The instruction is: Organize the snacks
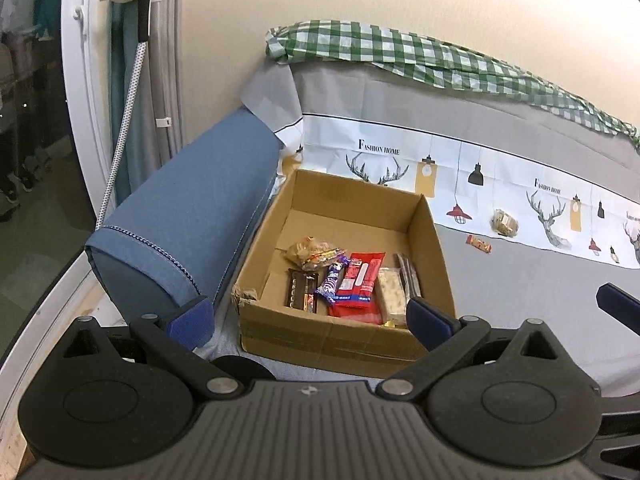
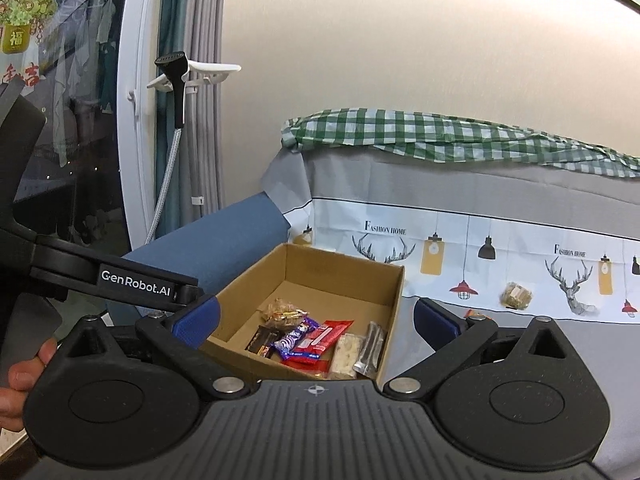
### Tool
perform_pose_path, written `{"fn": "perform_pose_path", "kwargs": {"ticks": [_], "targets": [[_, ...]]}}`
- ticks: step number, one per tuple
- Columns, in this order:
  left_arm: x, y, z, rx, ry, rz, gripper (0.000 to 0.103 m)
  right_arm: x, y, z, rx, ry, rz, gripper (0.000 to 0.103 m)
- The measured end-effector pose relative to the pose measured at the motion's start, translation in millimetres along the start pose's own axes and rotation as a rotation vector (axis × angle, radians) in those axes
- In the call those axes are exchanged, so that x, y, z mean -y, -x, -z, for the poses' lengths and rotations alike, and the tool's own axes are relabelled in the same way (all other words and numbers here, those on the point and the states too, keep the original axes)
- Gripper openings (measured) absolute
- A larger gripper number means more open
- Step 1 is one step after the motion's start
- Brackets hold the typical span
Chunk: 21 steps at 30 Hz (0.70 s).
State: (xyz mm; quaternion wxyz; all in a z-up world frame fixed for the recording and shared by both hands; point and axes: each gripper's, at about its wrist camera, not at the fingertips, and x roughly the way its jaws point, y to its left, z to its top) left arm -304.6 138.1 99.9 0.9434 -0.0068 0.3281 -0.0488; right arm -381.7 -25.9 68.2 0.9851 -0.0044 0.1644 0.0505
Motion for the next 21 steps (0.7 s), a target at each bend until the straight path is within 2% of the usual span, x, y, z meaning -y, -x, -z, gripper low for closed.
{"fn": "perform_pose_path", "kwargs": {"ticks": [21], "targets": [[-4.6, -11.2, 3.4, -0.034, 0.001, 0.002, 0.103, 0.7, -8.3, 6.7, -0.028, -0.019, -0.003, 0.102]]}}
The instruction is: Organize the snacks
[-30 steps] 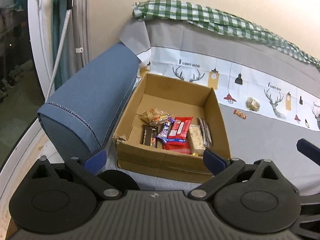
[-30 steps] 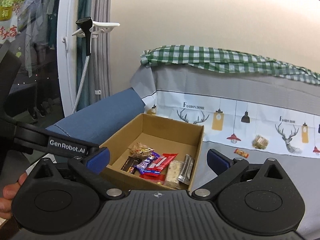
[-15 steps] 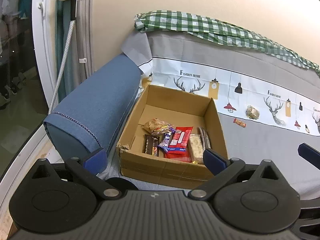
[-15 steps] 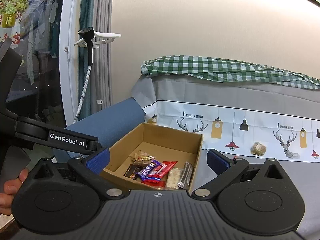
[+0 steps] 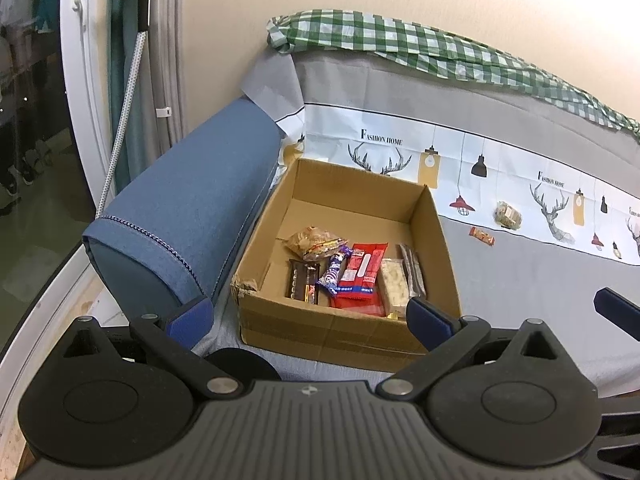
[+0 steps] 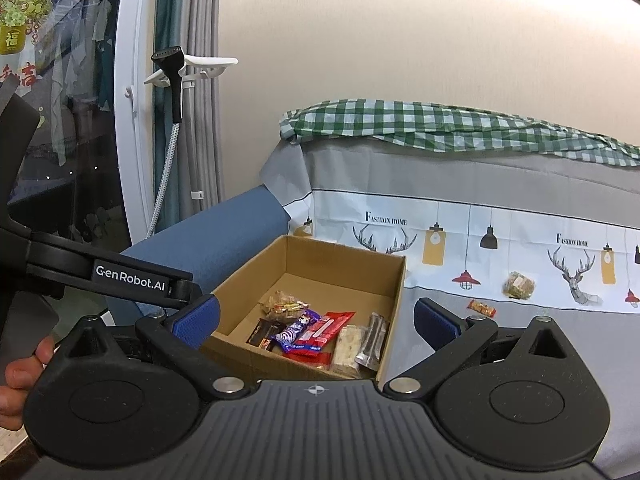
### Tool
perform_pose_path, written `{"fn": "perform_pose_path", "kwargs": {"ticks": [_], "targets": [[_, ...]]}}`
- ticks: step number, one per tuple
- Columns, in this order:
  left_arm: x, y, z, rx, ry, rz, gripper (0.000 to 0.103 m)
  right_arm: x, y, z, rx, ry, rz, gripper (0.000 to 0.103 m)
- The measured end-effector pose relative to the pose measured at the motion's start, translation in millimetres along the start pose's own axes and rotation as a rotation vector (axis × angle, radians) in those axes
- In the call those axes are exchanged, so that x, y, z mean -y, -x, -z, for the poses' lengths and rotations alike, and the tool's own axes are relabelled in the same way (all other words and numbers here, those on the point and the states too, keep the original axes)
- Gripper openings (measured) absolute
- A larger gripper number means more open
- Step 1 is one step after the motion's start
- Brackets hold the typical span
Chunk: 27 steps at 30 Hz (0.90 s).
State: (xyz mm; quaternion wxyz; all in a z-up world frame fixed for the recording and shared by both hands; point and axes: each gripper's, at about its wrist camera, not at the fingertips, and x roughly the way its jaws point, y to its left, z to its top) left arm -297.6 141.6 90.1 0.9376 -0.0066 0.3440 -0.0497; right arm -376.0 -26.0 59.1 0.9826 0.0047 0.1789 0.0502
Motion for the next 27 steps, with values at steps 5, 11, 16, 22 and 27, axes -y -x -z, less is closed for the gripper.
{"fn": "perform_pose_path", "kwargs": {"ticks": [5, 11, 16, 22, 27], "targets": [[1.2, -5.6, 0.5, -0.013, -0.008, -0.002, 0.103, 3.2, -4.6, 2.1, -0.013, -0.011, 0.002, 0.102], [2.6, -13.4, 2.0, -0.035, -0.015, -0.007, 0.103, 7.9, -12.0, 4.9, -0.034, -0.025, -0.001, 0.102], [7.6, -22.2, 1.5, -0.057, -0.028, -0.014, 0.103, 13.8, -18.4, 10.0, -0.052, -0.043, -0.002, 0.102], [17.8, -33.8, 0.1, -0.080, -0.056, -0.022, 0.103, 24.7, -26.5, 16.3, -0.068, -0.074, 0.003, 0.102], [31.7, -46.3, -3.6, -0.106, -0.078, -0.023, 0.103, 37.4, -34.8, 20.4, -0.079, -0.104, 0.007, 0.102]]}}
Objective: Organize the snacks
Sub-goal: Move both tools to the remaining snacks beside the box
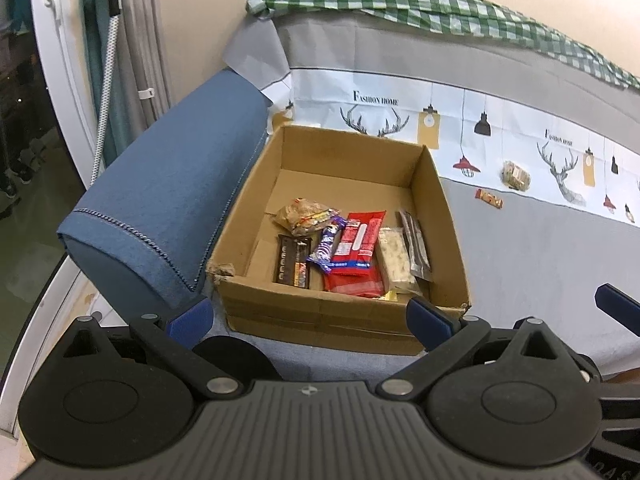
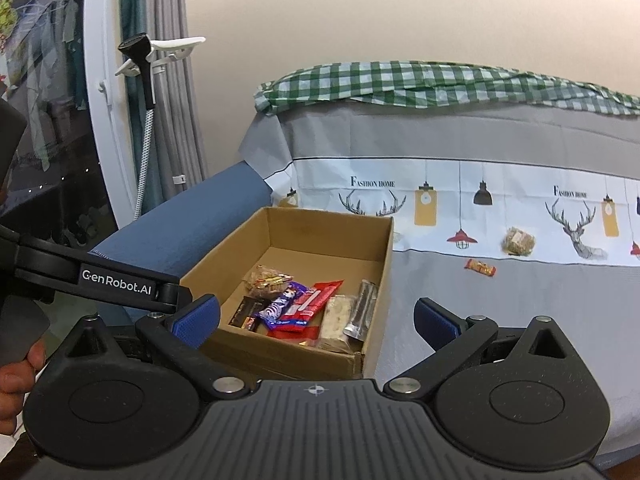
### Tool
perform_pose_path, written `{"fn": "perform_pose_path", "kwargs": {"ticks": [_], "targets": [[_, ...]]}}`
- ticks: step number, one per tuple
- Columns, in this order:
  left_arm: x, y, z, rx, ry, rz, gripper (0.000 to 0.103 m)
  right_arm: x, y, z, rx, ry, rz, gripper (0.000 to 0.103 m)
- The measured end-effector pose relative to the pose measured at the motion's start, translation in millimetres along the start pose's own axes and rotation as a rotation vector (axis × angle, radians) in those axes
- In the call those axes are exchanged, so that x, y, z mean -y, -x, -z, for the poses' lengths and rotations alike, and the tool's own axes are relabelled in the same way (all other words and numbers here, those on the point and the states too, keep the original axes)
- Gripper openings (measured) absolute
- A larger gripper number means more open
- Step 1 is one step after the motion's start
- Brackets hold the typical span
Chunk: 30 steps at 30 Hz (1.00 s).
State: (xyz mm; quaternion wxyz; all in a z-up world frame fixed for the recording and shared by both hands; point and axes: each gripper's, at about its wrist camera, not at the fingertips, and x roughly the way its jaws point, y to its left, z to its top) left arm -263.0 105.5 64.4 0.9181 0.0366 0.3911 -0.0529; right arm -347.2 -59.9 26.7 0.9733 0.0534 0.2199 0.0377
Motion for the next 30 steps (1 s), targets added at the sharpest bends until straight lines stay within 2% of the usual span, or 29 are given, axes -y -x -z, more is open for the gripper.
{"fn": "perform_pose_path", "kwargs": {"ticks": [7, 10, 15, 20, 26, 30], "targets": [[41.8, -24.5, -29.2, -0.031, -0.043, 0.036, 0.103, 40.7, -12.8, 0.5, 0.005, -0.087, 0.066, 0.102], [71.4, -42.3, -50.4, -0.054, -0.054, 0.078, 0.103, 71.6, -19.1, 1.6, 0.009, -0.131, 0.128, 0.102], [131.7, -88.4, -96.0, -0.139, -0.030, 0.174, 0.103, 134.3, -37.3, 4.7, -0.009, -0.183, 0.233, 0.102], [212.3, -175.0, -144.9, -0.270, 0.033, 0.248, 0.103, 215.1, -66.5, -0.9, -0.006, -0.212, 0.364, 0.102], [317.6, -333.0, -177.0, -0.445, 0.103, 0.229, 0.103, 321.2, -128.8, -2.3, -0.018, -0.239, 0.492, 0.102], [360.1, -432.8, -181.8, -0.528, 0.174, 0.198, 0.102, 386.1, -183.7, 4.7, -0.057, -0.270, 0.544, 0.102]]}}
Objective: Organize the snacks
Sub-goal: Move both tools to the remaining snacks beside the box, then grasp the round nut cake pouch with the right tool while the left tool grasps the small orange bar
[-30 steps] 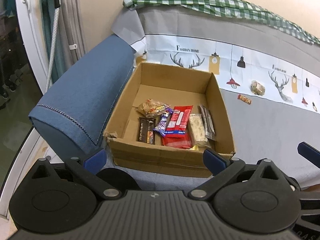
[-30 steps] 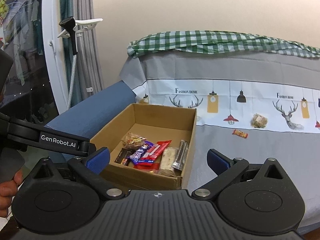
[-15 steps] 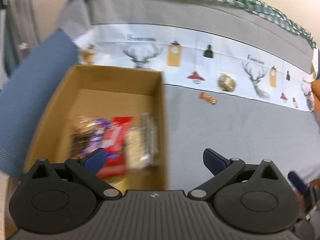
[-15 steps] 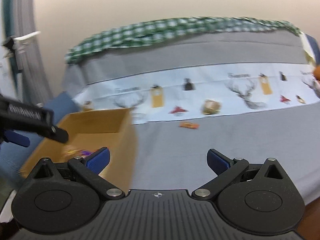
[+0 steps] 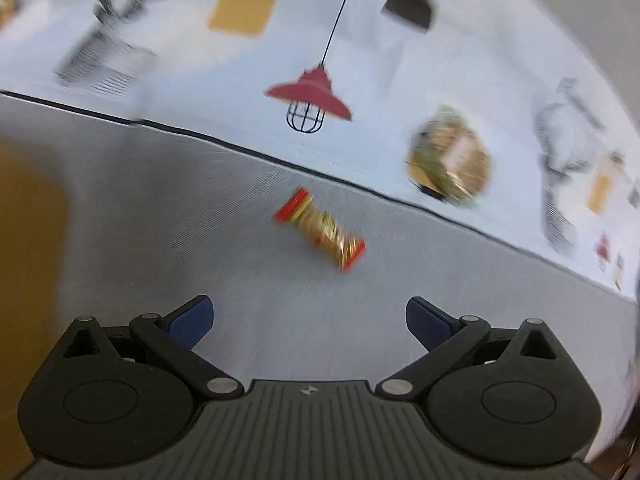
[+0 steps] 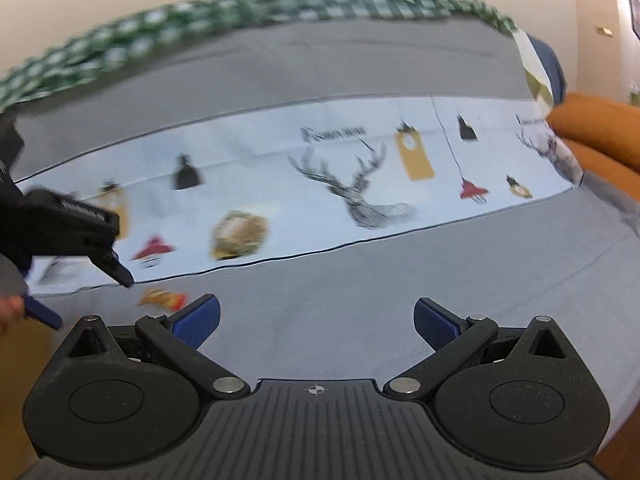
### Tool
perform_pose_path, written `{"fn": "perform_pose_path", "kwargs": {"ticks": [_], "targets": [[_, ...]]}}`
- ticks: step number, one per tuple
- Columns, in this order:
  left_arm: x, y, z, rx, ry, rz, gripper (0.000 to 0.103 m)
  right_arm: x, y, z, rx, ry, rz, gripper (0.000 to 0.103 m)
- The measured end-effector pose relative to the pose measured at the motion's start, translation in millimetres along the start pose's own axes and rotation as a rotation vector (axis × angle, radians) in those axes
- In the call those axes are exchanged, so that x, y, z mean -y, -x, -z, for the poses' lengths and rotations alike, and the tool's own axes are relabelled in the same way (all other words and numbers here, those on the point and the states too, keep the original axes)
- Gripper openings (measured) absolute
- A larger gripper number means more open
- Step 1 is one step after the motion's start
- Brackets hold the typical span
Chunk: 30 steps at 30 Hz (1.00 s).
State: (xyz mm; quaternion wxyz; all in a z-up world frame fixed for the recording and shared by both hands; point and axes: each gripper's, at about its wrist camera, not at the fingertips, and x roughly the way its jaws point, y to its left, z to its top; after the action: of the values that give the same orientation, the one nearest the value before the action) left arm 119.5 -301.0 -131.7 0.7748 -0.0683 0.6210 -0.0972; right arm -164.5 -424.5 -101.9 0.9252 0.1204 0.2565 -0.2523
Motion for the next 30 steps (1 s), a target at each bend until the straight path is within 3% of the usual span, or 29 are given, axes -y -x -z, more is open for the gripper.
{"fn": "perform_pose_path", "kwargs": {"ticks": [4, 7, 11, 16, 19, 21, 23, 24, 25, 27, 30], "targets": [[9.4, -52.2, -22.8, -0.025, 0.039, -0.041, 0.103, 17.9, -67.0, -4.4, -0.019, -0.012, 0.040, 0.102], [12.8, -48.4, -23.1, 0.024, -0.077, -0.097, 0.102, 22.6, -107.0, -7.0, -0.034, -0.005, 0.027, 0.102], [-24.1, -46.6, -22.9, 0.023, -0.094, -0.188, 0.103, 9.2, -164.2, -15.8, -0.065, -0.002, -0.072, 0.102], [-26.4, -49.8, -40.6, -0.018, -0.126, -0.171, 0.103, -37.2, -243.0, -22.7, -0.162, -0.027, -0.243, 0.102], [-19.6, -56.0, -51.1, -0.042, -0.136, -0.188, 0.103, -67.8, -270.4, -32.8, -0.168, -0.048, -0.266, 0.102], [-20.0, -53.0, -53.6, -0.020, -0.121, -0.188, 0.096, -87.4, -286.7, -41.7, -0.188, -0.026, -0.272, 0.102], [-20.5, -38.7, -50.5, 0.053, -0.143, -0.183, 0.054, -105.8, -299.8, -45.0, -0.185, 0.032, -0.217, 0.102], [-22.1, -32.5, -49.4, 0.064, -0.161, -0.163, 0.054, -110.9, -300.8, -43.7, -0.169, 0.069, -0.199, 0.098], [-24.7, -30.5, -49.0, 0.056, -0.159, -0.138, 0.053, -117.9, -301.4, -40.2, -0.150, 0.137, -0.155, 0.081], [-31.1, -22.5, -43.1, 0.059, -0.156, -0.109, 0.052, -122.5, -294.7, -36.1, -0.106, 0.226, -0.125, 0.078], [-33.4, -5.1, -34.8, 0.067, -0.151, -0.048, 0.052, -107.2, -275.3, -34.6, -0.108, 0.174, -0.100, 0.078]]}}
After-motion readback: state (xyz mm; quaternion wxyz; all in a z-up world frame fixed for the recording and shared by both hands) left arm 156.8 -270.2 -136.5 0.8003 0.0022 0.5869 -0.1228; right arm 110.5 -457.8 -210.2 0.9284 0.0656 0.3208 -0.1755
